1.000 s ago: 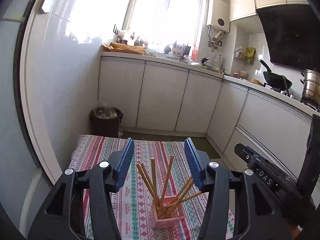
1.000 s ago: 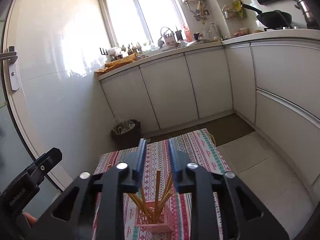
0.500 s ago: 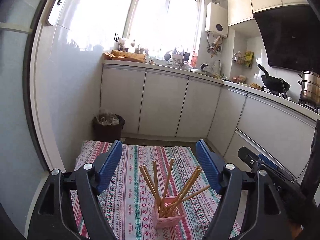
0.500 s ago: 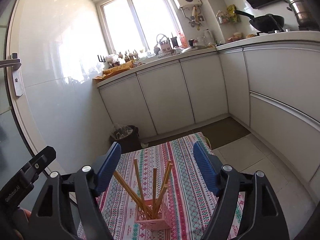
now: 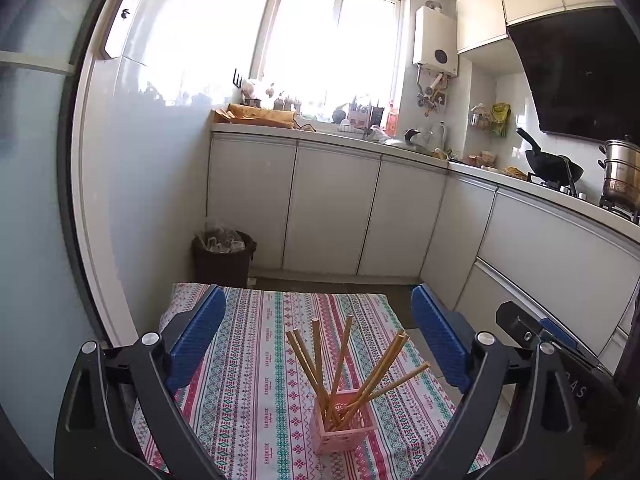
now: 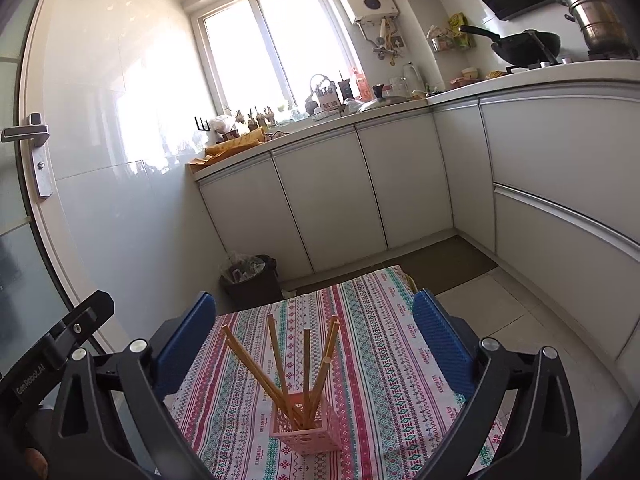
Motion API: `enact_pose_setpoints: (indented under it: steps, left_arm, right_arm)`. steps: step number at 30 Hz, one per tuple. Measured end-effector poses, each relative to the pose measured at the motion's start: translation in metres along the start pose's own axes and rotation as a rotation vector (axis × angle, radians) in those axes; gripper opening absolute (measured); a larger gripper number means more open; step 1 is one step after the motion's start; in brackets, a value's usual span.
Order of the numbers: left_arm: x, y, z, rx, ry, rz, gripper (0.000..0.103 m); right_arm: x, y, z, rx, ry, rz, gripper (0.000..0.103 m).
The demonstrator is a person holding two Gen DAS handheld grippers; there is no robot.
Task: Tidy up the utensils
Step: 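Move both open grippers back toward the last black-tipped chopsticks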
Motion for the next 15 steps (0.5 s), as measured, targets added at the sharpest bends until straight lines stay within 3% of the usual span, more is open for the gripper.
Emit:
enact_pose_setpoints:
  steps: [15]
  left_arm:
    - [0.005,0.001,0.019,-0.004,0.008,-0.033,0.096]
  right_arm:
    - [0.011,0.001,0.023,-0.003,-0.013,-0.004,0.096]
Point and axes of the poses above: each gripper's, at about its wrist camera, not at the fingertips, and z roughly against the way its jaws point, x to its right, y to its top, the point moved 1 cm from there along -z, roughly the way its jaws point, and after that the axes turned 12 degrees about z, right-handed, at the moved point
